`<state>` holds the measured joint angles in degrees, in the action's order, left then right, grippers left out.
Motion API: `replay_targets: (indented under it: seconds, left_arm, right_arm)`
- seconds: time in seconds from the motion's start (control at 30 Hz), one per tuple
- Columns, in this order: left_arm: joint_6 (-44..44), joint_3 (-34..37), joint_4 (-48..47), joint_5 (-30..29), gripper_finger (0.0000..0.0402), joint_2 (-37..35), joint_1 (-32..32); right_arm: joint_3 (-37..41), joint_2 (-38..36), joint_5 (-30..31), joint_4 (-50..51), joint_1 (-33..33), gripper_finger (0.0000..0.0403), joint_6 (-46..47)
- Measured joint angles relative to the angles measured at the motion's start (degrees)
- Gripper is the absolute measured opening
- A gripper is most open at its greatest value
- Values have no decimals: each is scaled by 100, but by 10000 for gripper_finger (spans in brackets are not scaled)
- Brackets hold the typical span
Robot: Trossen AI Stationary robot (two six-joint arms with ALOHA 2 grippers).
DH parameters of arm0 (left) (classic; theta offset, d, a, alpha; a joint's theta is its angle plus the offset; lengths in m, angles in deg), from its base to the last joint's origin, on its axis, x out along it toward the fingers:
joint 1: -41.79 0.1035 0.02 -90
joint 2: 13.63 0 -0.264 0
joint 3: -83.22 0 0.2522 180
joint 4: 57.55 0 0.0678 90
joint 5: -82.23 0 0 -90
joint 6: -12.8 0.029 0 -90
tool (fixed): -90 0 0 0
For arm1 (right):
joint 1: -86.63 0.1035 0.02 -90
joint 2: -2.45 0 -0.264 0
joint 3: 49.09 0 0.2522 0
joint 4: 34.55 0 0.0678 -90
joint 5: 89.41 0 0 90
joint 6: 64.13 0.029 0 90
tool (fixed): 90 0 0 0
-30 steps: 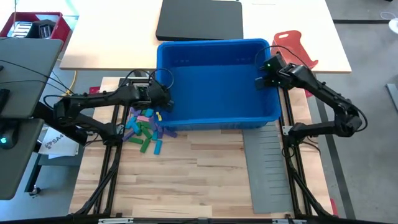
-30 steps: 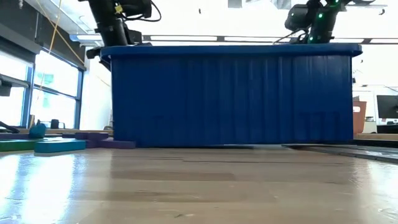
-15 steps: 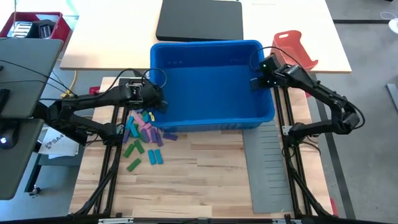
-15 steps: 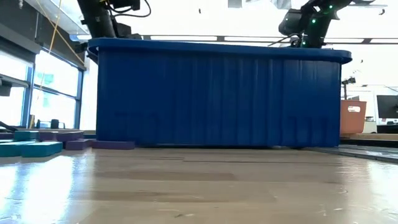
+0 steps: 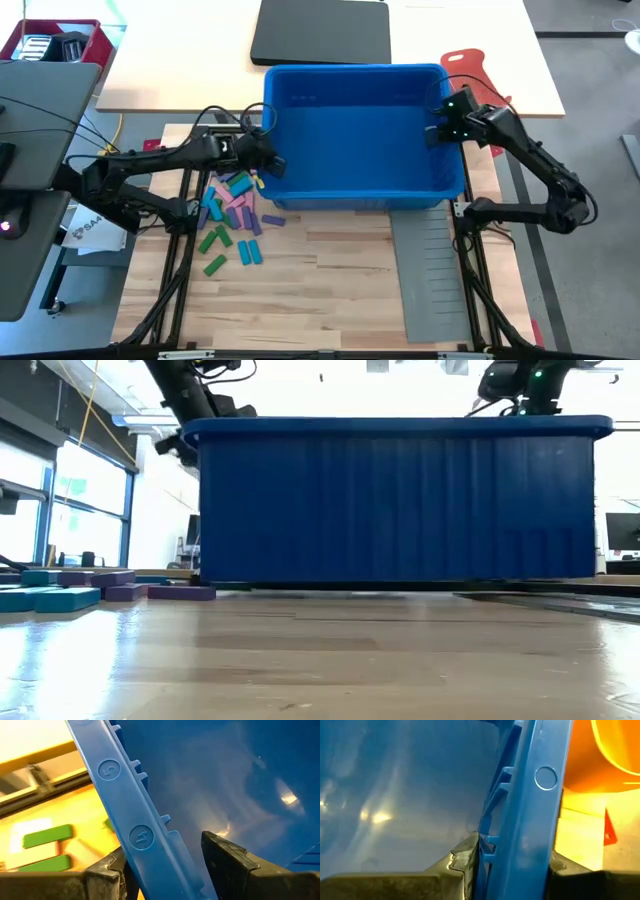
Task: Sort blocks
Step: Adjust the blue bin
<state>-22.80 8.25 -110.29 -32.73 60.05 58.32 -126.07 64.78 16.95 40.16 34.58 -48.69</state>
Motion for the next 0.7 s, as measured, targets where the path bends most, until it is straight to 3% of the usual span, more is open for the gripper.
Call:
replay_targets:
  seconds: [0.2, 0.4, 0.7]
  left_arm:
    - [242, 0, 381, 77, 182, 383, 11]
    - [523, -94, 357, -9, 182, 273, 174]
    - [611, 59, 407, 456, 182, 268, 486]
  right_arm:
    - [0, -94, 44, -78, -79, 112, -142]
    - [0, -85, 44, -148, -79, 112, -71]
    - [-4, 50, 54, -64, -68, 112, 5]
